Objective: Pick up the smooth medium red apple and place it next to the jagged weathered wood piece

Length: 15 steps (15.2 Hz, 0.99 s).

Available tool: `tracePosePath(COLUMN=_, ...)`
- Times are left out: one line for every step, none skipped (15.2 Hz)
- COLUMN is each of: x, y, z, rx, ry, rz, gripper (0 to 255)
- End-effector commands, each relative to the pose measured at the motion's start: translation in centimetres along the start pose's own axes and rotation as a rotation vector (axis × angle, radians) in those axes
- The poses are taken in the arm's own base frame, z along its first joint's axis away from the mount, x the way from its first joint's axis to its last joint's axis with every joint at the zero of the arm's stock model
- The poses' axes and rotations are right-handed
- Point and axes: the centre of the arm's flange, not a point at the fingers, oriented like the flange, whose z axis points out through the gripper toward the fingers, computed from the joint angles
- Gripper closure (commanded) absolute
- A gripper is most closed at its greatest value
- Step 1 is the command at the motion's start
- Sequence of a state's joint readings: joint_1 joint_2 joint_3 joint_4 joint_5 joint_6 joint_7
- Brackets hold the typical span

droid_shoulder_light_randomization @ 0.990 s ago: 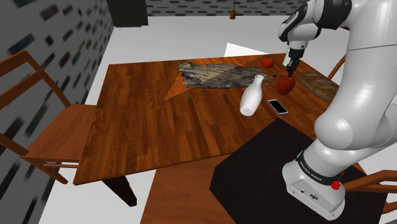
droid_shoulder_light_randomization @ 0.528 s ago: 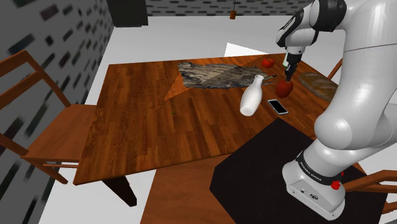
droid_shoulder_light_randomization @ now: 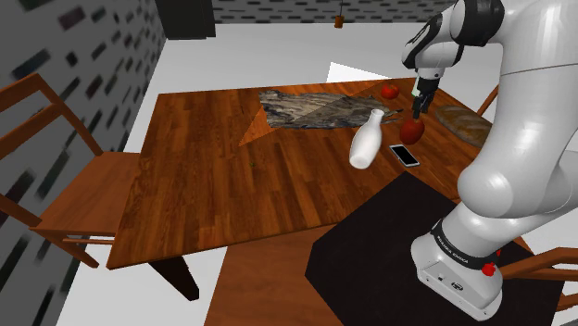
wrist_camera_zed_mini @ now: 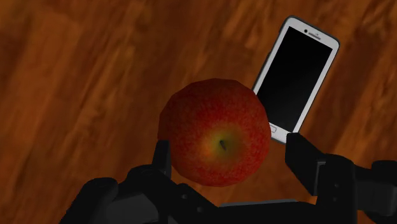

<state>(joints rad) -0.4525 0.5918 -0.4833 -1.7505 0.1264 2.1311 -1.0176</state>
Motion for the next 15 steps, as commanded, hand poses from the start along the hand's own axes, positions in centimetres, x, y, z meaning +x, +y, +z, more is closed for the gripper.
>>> tracePosePath(x=0.0, y=0.0, z=0.0, rx=0.000, ry=0.000, rz=0.000, gripper=0)
tracePosePath(x=0.0, y=0.0, z=0.0, rx=0.000, ry=0.000, rz=0.000, gripper=0)
tracePosePath(x=0.0, y=0.0, z=0.0, rx=0.000, ry=0.000, rz=0.000, gripper=0)
tracePosePath(x=0.0, y=0.0, z=-1.3, rx=0.000, ry=0.000, rz=0.000, gripper=0)
tracePosePath(x=0.0, y=0.0, z=-2.6, rx=0.000, ry=0.000, rz=0.000, gripper=0)
tracePosePath(x=0.0, y=0.0, z=-4.0, rx=0.000, ry=0.000, rz=0.000, gripper=0)
tracePosePath(x=0.0, y=0.0, z=-5.0, rx=0.000, ry=0.000, rz=0.000, gripper=0)
tracePosePath(x=0.0, y=0.0, z=-5.0, rx=0.000, ry=0.000, rz=0.000, gripper=0)
tracePosePath(x=0.0, y=0.0, z=-5.0, rx=0.000, ry=0.000, rz=0.000, gripper=0)
tracePosePath(x=0.0, y=0.0, z=-5.0, rx=0.000, ry=0.000, rz=0.000, gripper=0)
tracePosePath(x=0.0, y=0.0, z=-5.0, rx=0.000, ry=0.000, rz=0.000, gripper=0)
tracePosePath(x=0.0, y=0.0, z=-5.0, rx=0.000, ry=0.000, rz=0.000, gripper=0)
tracePosePath(x=0.0, y=0.0, z=-5.0, rx=0.000, ry=0.000, rz=0.000, gripper=0)
tracePosePath(x=0.0, y=0.0, z=-5.0, rx=0.000, ry=0.000, rz=0.000, gripper=0)
tracePosePath(x=0.0, y=0.0, z=-5.0, rx=0.000, ry=0.000, rz=0.000, gripper=0)
